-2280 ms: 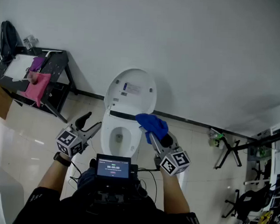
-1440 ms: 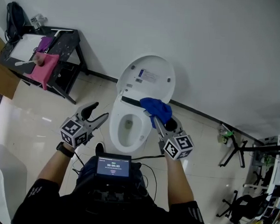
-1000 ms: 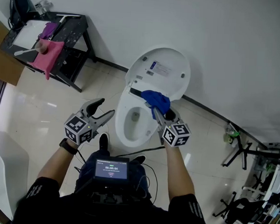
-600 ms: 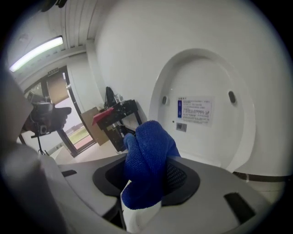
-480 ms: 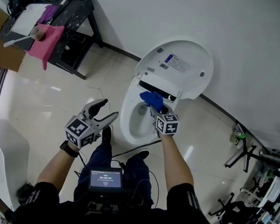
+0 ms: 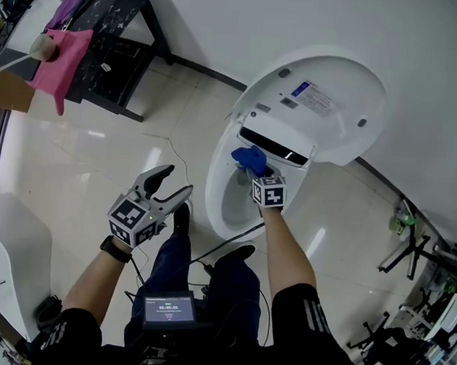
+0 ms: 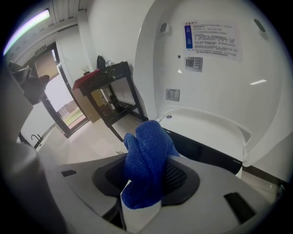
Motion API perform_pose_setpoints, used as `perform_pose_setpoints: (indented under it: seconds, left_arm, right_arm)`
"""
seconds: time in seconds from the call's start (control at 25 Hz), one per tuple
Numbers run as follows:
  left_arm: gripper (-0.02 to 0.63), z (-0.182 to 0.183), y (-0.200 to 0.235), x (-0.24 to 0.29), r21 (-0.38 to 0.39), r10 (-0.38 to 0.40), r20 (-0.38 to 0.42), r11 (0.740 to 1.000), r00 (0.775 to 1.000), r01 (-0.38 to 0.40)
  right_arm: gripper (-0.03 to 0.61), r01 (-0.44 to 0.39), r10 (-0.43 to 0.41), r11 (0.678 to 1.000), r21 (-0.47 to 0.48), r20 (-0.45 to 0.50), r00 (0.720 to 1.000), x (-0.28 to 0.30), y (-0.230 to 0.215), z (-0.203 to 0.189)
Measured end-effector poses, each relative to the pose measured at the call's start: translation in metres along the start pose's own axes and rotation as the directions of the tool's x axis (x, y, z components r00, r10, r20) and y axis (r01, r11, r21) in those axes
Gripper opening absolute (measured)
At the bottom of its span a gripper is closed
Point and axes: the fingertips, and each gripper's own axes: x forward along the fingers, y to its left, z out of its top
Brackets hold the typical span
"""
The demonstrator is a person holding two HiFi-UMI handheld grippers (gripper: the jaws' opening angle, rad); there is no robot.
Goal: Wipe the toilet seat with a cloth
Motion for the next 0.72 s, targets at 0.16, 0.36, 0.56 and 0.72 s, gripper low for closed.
perform_pose_setpoints:
  seconds: [0.16,0.36,0.56,0.72]
  left_arm:
    - [0.265,-0.028,0.017,0.012,-0.047,0.004,-0.021,0.999,1.000,-0.005]
    - [0.265,-0.067,0.027,0.030,-0.071,-0.010,-0.059,0.997,0.998,0.006]
    - [0.265,-0.066,0.031,0.036,-0.016,-0.025,-0.046,1.000,0.999,0.024]
    - [0.265,-0.062,0.033,0.031,-0.052,-0.015,-0.037,0.999,0.999,0.013]
  right_arm:
    - [0.193,0.015,-0.020,0.998,-0.067,-0.069,0.997,0.041,-0.010,-0.021]
    - [0.192,0.023,-0.034,0.996,-0.092,-0.120,0.992,0.082,-0.010,-0.038]
    - [0.193,0.005,-0.026,0.992,-0.123,-0.165,0.986,0.107,-0.004,-0.044]
    - [0.195,-0.031,0.010,0.993,-0.118,-0.178,0.984,0.124,-0.002,-0.055]
